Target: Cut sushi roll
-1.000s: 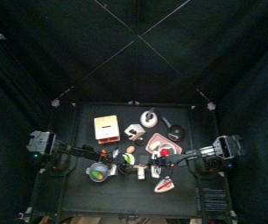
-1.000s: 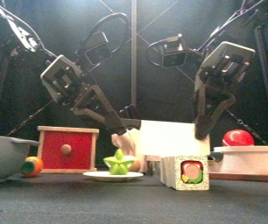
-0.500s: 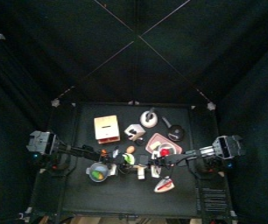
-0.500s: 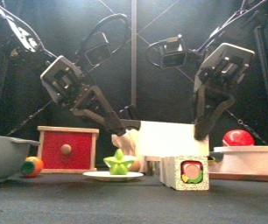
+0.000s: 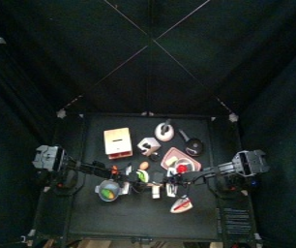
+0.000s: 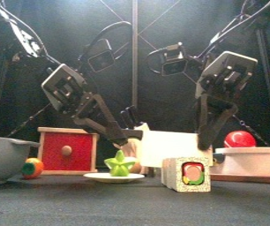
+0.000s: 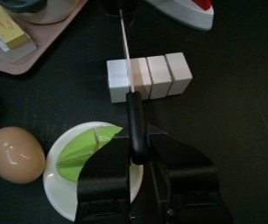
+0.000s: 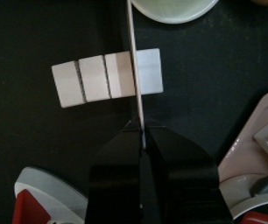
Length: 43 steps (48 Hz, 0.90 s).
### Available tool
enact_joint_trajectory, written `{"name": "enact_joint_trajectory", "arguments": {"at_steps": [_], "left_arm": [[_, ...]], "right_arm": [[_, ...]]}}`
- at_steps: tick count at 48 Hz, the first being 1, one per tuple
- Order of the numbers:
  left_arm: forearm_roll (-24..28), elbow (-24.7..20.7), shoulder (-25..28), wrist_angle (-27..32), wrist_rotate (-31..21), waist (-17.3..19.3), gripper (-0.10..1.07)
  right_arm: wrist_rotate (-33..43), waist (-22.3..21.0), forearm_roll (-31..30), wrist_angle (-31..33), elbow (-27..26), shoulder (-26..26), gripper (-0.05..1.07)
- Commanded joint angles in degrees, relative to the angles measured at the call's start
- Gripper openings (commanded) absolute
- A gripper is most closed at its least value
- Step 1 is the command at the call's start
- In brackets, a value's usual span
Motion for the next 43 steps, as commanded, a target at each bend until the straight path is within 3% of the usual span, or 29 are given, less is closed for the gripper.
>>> {"name": "enact_joint_trajectory", "arguments": {"at_steps": [1,43], "left_arm": [[0.09,-0.53,0.18,0.18,0.00,-0.53,0.44],[-1.23,-0.26,2.29,1.67,0.00,-0.88,0.44]], "right_arm": [[-0.09,-0.35,0.26,0.18,0.00,-0.26,0.32],[-0.09,-0.35,0.88,-2.29,-0.09,2.99,0.32]]}}
